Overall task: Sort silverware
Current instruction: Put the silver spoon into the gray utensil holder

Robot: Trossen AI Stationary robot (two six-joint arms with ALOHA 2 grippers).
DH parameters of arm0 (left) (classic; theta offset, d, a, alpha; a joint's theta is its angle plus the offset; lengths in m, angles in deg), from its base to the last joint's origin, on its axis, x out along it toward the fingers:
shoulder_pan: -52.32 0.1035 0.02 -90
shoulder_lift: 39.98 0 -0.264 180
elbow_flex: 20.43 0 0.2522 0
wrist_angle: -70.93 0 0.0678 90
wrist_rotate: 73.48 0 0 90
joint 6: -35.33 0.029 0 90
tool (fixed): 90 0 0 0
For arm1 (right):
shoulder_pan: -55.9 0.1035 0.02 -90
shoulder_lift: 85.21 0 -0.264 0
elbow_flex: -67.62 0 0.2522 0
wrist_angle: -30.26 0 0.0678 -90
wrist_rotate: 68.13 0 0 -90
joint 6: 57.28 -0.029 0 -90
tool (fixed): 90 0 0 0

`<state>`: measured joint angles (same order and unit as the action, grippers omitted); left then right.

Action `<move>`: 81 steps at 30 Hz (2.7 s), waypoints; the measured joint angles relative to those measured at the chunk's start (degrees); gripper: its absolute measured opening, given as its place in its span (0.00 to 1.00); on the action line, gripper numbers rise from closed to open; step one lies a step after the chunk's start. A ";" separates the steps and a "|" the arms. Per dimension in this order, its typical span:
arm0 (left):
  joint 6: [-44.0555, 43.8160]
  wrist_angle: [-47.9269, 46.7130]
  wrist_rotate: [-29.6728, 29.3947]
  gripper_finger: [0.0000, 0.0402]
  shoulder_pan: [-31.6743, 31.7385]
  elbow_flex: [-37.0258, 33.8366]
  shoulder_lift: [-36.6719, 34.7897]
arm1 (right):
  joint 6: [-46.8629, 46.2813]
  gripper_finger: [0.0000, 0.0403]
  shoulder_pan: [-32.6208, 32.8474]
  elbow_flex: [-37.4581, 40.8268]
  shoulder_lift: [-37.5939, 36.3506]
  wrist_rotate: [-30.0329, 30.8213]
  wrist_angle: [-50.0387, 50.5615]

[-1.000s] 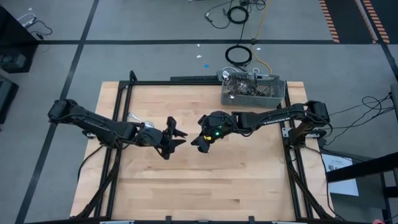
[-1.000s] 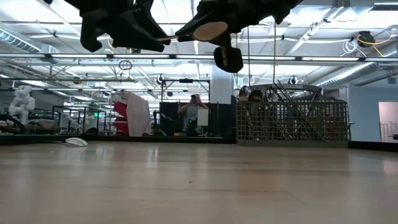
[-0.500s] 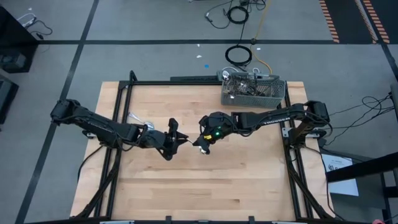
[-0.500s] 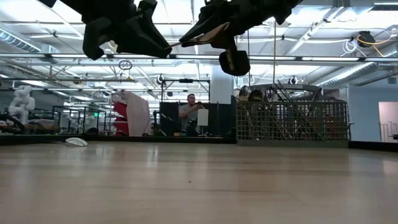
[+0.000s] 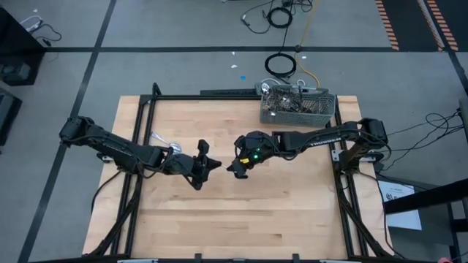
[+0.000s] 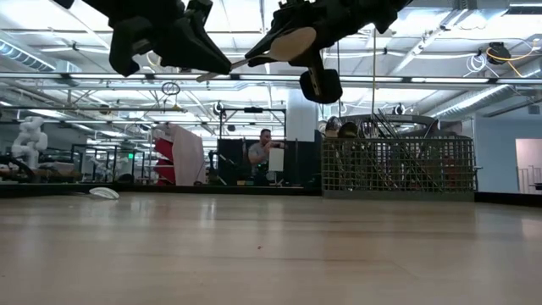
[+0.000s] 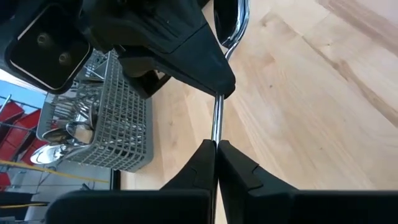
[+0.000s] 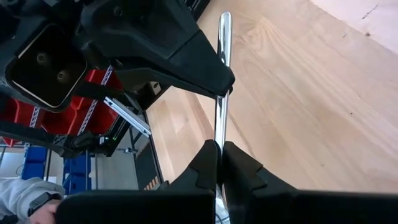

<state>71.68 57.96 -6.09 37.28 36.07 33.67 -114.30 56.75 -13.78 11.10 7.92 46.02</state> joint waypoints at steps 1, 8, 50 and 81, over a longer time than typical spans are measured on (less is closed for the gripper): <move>-0.02 0.01 0.00 0.03 0.00 0.00 0.00 | -0.14 0.00 0.00 0.00 0.00 0.00 -0.11; -0.06 0.08 -0.42 0.03 -0.16 0.00 0.00 | -0.89 0.00 0.02 0.00 0.00 0.02 -0.33; -0.04 2.85 1.79 0.25 -0.16 0.02 0.04 | -3.71 0.00 1.16 -0.07 0.00 -1.05 -2.64; -0.04 -0.36 2.89 0.04 1.46 0.00 1.29 | -2.03 0.00 1.16 -0.02 0.01 -1.34 -3.47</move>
<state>71.64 57.60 -3.21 38.74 36.07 34.96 -116.33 57.90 -13.80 11.11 6.58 42.54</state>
